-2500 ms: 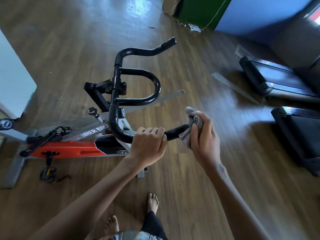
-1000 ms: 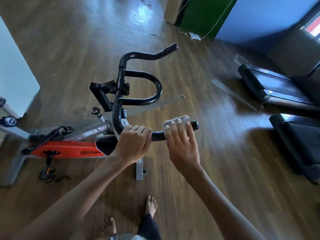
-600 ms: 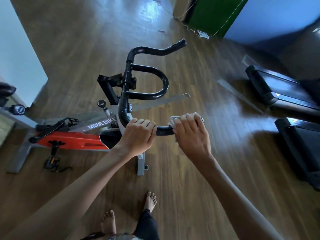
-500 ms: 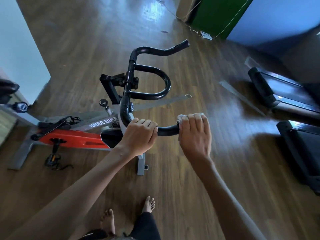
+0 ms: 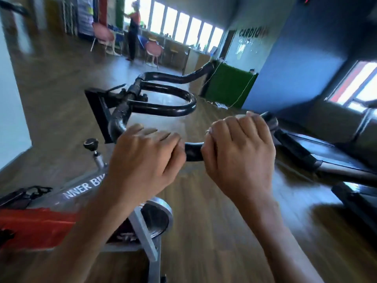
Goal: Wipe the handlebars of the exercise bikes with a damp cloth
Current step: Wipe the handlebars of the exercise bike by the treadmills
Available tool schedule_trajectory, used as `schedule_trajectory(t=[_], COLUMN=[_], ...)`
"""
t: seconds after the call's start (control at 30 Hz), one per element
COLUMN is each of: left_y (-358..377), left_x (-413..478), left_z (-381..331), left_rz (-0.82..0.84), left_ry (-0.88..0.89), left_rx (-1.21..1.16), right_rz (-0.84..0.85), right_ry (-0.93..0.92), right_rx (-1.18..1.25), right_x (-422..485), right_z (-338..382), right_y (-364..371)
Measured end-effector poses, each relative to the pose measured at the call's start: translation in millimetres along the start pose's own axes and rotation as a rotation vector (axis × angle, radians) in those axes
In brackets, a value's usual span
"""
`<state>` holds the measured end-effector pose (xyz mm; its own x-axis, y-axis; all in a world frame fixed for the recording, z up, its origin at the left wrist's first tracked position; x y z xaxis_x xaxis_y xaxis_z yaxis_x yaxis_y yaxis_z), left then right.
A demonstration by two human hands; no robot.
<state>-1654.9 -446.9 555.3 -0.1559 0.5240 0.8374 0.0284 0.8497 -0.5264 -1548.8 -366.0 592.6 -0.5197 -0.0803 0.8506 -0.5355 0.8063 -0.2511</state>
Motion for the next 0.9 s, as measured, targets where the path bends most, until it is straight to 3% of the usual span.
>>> schedule_trajectory(t=[0.23, 0.37, 0.5, 0.7, 0.9], left_y=[5.7, 12.1, 9.9, 9.9, 11.2], left_x=[-7.1, -7.6, -4.2, -9.4, -10.0], left_z=[1.2, 6.2, 0.1, -4.7, -7.3], left_rz=[-0.262, -0.305, -0.318, -0.31, -0.343], left_ry=[0.171, 0.135, 0.151, 0.178, 0.184], left_rx=[0.115, 0.2, 0.186, 0.232, 0.279], right_rz=[-0.561, -0.766, -0.794, -0.814, -0.855], right_ry=[0.114, 0.192, 0.349, 0.707, 0.687], right_rx=[0.113, 0.225, 0.431, 1.042, 1.213], right_x=[-34.0, -52.6, -49.9, -38.7, -42.4], right_z=[5.7, 12.1, 19.0, 12.2, 34.6], right_y=[21.2, 39.5, 53.9, 54.1, 62.6])
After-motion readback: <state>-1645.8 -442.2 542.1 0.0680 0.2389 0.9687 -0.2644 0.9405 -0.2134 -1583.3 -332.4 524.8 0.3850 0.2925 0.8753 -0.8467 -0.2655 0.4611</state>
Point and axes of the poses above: each hand's wrist, its own x-axis towards the middle knuckle, its own y-axis out of the palm, z = x × y, the point moved 6 cm from there along x, towards the middle knuckle, and after that the axes turned 12 degrees about -x, right-handed, at the moved point
